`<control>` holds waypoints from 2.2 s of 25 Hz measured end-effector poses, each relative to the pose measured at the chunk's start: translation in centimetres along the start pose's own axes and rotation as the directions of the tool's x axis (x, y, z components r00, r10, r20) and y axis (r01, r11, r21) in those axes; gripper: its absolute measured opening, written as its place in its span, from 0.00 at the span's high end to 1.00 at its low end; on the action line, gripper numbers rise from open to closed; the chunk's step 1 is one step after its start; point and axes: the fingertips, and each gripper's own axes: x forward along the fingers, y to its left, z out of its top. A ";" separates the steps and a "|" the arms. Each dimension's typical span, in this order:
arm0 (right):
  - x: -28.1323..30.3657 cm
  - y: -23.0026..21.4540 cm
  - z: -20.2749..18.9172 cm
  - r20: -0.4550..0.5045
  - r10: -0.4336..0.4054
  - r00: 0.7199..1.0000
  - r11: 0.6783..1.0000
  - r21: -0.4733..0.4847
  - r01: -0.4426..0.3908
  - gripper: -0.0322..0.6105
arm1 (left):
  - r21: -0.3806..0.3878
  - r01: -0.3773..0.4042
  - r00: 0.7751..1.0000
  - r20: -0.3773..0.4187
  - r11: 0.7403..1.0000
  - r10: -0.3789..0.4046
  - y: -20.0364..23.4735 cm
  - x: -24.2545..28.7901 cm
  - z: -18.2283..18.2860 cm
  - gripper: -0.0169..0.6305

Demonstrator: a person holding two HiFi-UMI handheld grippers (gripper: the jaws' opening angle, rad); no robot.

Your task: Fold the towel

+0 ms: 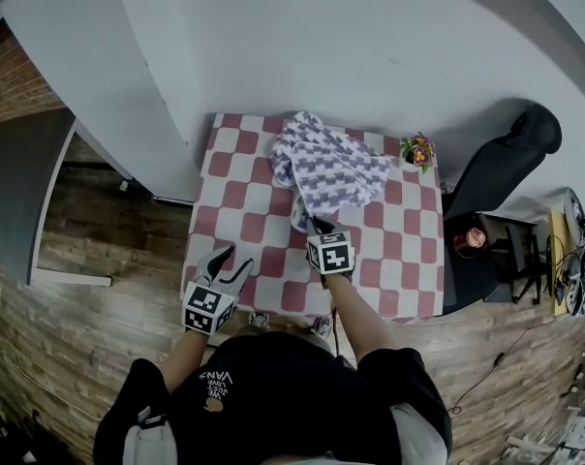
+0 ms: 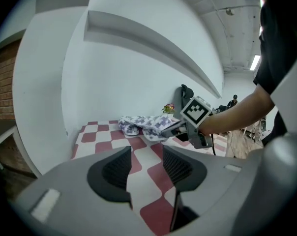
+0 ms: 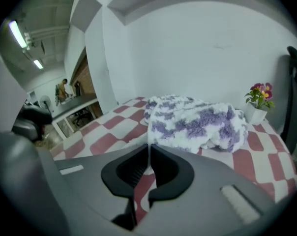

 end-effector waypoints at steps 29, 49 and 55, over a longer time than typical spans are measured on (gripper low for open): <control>-39.1 -31.5 -16.1 0.437 -0.384 0.813 0.524 0.828 -0.197 0.92 | 0.139 0.247 0.965 -0.122 0.959 -0.231 -22.0 15.7 0.9 0.70; -34.4 -28.3 -22.1 0.015 -0.610 0.792 0.556 0.720 0.415 0.57 | 0.435 0.031 0.949 -0.297 0.900 0.110 -2.9 23.9 2.0 0.70; -37.0 -26.9 -20.2 0.011 -0.713 0.701 0.532 0.659 0.531 0.57 | 0.464 0.122 0.922 -0.380 0.878 0.073 -1.3 27.0 1.2 0.71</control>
